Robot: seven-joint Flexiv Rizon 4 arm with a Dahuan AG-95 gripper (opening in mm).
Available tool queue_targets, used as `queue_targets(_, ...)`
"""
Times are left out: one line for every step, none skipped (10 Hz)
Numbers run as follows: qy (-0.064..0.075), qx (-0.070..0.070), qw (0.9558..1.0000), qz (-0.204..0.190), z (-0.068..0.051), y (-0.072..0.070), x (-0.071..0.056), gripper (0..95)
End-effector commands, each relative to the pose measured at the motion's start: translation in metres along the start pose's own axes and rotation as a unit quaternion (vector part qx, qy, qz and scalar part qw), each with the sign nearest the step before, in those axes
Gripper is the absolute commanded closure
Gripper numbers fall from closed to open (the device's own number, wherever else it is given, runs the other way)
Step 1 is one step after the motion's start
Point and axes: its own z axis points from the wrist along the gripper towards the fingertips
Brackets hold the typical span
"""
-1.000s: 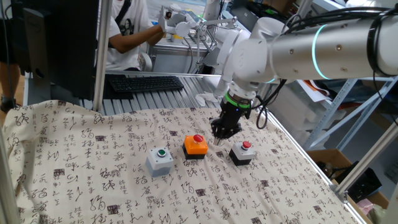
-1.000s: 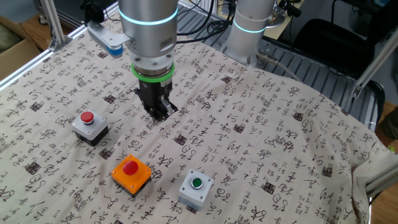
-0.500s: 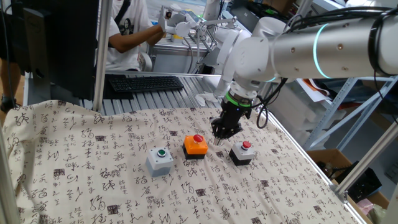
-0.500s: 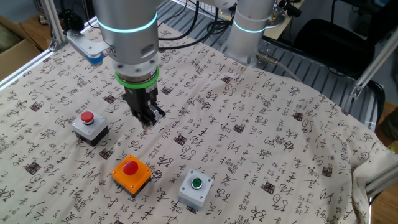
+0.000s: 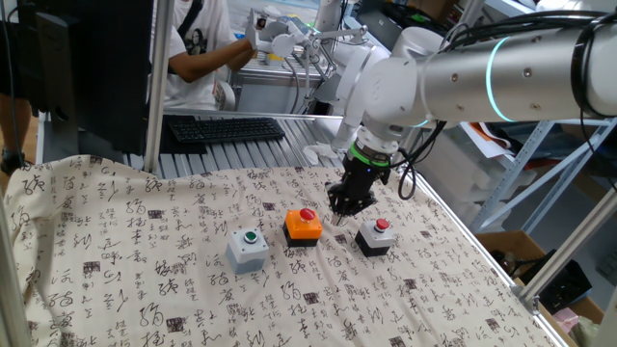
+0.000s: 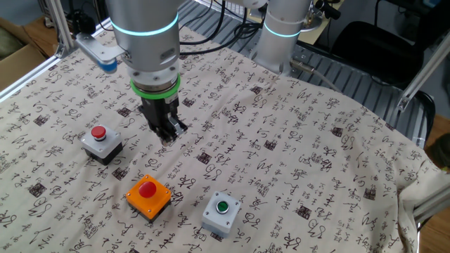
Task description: Press three buttons from left to right in sequence
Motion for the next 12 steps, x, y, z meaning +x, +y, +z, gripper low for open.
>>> queue_targets(0.0, 0.0, 1.0, 0.0, -0.0005, -0.0001, 0.0003, 95.0)
queue_targets(0.0, -0.001, 1.0, -0.001, -0.0005, -0.0001, 0.0003, 95.0)
queue_targets(0.002, 0.004, 1.0, -0.001, -0.0005, -0.0001, 0.0003, 95.0)
queue_targets(0.003, 0.008, 1.0, 0.003, -0.0005, -0.0001, 0.0003, 95.0)
queue_targets(0.003, 0.01, 0.9999, 0.005, -0.0005, -0.0001, 0.0003, 95.0)
queue_targets(0.003, 0.012, 0.9998, 0.016, -0.0005, -0.0001, 0.0003, 95.0)
queue_targets(0.004, 0.011, 0.9997, 0.021, -0.0005, -0.0001, 0.0003, 95.0)
queue_targets(0.001, 0.015, 0.9995, 0.027, -0.0005, -0.0001, 0.0003, 95.0)
queue_targets(0.001, 0.014, 0.9994, 0.03, -0.0005, -0.0001, 0.0003, 95.0)
queue_targets(0.001, 0.014, 0.9992, 0.038, -0.0005, -0.0001, 0.0003, 95.0)
queue_targets(0.001, 0.012, 0.9991, 0.042, -0.0005, -0.0001, 0.0003, 95.0)
queue_targets(0.0, 0.013, 0.9989, 0.045, -0.0005, -0.0001, 0.0003, 95.0)
